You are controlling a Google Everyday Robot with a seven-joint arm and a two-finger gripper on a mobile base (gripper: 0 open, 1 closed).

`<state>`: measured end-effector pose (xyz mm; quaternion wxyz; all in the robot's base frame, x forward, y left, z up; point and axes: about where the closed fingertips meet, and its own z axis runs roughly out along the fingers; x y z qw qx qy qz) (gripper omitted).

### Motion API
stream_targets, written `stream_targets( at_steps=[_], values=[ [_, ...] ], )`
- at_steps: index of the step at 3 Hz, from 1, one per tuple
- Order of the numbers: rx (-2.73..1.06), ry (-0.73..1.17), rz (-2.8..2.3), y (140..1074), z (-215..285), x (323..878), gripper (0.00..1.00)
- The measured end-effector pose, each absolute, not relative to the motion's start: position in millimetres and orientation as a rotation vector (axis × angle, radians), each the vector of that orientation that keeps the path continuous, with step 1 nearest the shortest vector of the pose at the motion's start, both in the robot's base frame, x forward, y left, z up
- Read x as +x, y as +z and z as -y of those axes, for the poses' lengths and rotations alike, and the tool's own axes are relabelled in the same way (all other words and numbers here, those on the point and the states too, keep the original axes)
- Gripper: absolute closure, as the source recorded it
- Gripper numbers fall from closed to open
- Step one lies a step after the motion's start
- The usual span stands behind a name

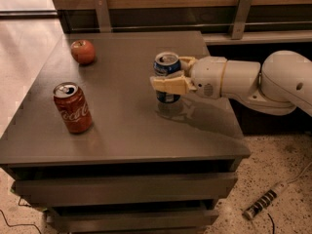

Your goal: Move pepsi can near coke can

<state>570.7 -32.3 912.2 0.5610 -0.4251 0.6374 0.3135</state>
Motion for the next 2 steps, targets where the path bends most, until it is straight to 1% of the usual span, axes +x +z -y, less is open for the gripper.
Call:
stream_targets(
  at_steps=[2],
  values=[
    [-1.117,0.971,-1.389,877,-38,514,1.00]
  ],
)
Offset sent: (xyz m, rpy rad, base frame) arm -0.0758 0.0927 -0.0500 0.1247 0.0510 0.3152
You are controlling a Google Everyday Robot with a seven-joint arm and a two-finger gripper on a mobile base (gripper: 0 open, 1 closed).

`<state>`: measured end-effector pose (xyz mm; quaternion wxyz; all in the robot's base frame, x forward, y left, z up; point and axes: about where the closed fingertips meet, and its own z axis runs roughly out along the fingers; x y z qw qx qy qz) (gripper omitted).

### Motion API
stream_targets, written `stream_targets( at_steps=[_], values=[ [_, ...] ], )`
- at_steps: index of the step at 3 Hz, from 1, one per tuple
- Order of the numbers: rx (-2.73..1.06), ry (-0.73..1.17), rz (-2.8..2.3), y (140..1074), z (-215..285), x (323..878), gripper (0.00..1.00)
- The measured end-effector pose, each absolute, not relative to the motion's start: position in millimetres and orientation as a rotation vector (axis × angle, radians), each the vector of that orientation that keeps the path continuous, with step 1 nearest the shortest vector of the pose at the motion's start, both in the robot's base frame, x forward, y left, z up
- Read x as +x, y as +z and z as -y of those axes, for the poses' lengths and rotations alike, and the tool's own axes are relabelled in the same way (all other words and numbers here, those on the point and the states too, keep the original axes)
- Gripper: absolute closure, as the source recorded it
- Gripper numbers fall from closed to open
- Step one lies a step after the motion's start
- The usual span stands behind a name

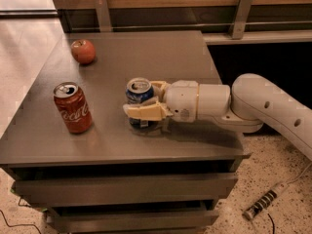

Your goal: Move pepsi can near coke can

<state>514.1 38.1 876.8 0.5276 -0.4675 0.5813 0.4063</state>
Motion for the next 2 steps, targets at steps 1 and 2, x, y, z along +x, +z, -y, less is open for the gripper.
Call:
stream_targets(
  at_steps=[1,2],
  values=[
    [-1.145,1.019,-1.356,869.9,-52.2,499.3,1.00],
    [-1.147,1.022,-1.354,871.3,-53.5,498.2,0.82]
  ],
)
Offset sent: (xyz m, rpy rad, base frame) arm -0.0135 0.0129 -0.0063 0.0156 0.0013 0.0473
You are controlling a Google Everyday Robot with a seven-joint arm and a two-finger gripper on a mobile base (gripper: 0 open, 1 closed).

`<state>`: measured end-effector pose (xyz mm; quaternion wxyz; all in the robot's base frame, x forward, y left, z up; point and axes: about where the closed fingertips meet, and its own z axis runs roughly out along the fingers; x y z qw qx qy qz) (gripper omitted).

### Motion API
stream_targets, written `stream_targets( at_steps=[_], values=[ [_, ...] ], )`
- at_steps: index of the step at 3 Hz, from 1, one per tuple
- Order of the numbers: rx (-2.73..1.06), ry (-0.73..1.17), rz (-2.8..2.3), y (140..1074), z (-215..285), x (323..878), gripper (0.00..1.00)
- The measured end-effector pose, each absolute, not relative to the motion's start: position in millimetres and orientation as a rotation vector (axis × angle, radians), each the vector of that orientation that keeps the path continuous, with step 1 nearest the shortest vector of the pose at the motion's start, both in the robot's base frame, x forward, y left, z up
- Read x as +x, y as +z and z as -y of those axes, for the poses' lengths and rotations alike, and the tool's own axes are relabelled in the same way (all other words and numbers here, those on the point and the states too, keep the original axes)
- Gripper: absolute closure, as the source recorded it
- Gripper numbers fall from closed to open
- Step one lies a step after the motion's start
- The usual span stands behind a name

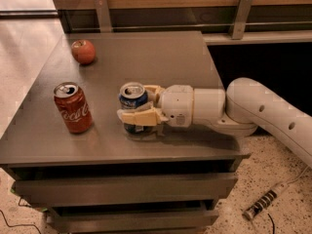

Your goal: Move pepsi can near coke can

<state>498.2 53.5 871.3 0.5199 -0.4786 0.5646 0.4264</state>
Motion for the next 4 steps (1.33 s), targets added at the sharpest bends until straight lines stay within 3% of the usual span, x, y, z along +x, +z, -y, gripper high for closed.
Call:
stream_targets(
  at_steps=[3,4],
  values=[
    [-1.155,1.027,-1.349,873.0,-57.8,496.3,0.13],
    [-1.159,1.029,-1.347,873.5,-59.7,495.5,0.00]
  ],
)
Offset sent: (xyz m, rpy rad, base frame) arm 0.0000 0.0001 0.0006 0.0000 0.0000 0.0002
